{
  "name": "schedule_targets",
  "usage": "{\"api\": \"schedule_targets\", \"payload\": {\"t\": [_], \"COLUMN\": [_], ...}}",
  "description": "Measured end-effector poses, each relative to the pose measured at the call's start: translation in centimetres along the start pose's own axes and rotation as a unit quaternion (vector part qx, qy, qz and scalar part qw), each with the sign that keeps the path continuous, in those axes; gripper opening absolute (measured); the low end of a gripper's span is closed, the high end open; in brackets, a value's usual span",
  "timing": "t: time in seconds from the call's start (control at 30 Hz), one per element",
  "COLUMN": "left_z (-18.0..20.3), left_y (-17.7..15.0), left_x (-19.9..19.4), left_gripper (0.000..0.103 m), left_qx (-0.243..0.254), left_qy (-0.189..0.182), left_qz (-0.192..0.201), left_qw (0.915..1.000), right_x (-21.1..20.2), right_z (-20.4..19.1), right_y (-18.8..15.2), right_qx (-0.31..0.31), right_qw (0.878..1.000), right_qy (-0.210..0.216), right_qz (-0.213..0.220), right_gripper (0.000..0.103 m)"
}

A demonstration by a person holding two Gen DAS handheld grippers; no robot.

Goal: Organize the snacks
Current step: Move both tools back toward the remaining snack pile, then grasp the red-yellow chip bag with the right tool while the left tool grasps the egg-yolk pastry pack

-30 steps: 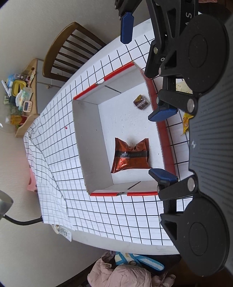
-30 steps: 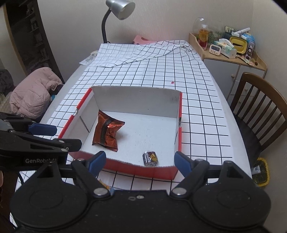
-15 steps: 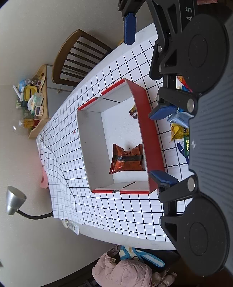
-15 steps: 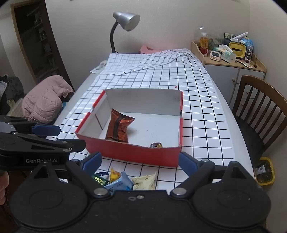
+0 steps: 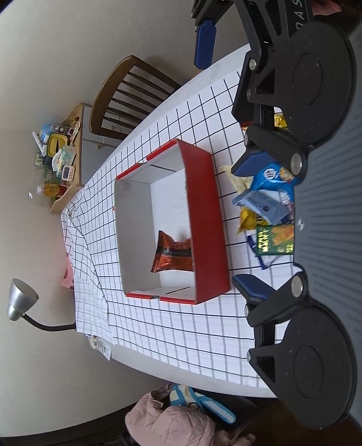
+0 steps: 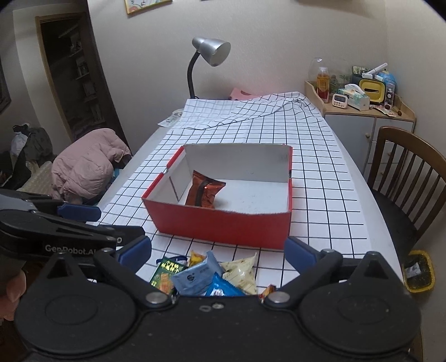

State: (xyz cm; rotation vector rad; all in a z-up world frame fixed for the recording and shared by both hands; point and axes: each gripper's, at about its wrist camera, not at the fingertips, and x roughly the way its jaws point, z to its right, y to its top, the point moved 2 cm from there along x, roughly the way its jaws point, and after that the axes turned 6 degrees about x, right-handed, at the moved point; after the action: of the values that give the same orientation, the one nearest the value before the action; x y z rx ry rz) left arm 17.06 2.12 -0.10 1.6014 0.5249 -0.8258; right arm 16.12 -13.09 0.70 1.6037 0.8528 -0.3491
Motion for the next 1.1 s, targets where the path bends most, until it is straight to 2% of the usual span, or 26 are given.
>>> {"api": "schedule_targets", "payload": {"t": [0.37, 0.53, 0.7, 1.1], "left_z": [-0.5, -0.2, 0.4, 1.7], "left_y": [-4.6, -7.5, -9.7, -12.2], "left_x": [0.8, 2.9, 5.2, 10.1], "left_gripper": [0.097, 0.097, 0.097, 0.097], "left_qx": [-0.049, -0.067, -0.062, -0.051], "left_qy": [-0.026, -0.029, -0.021, -0.032], "left_qz": [-0.012, -0.042, -0.059, -0.091], "left_qw": [0.9984, 0.9965, 0.9961, 0.994], "right_x": [0.1, 1.5, 3.1, 7.1], "right_z": [0.5, 1.5, 2.5, 4.0], "right_y": [-4.0, -6.9, -9.0, -10.3], "right_qx": [-0.022, -0.024, -0.033, -0.047], "right_qw": [1.0, 0.999, 0.998, 0.996], "right_qy": [-0.011, -0.02, -0.035, -0.036], "right_qz": [-0.006, -0.028, -0.038, -0.063], "right_gripper": [0.102, 0.102, 0.102, 0.102]}}
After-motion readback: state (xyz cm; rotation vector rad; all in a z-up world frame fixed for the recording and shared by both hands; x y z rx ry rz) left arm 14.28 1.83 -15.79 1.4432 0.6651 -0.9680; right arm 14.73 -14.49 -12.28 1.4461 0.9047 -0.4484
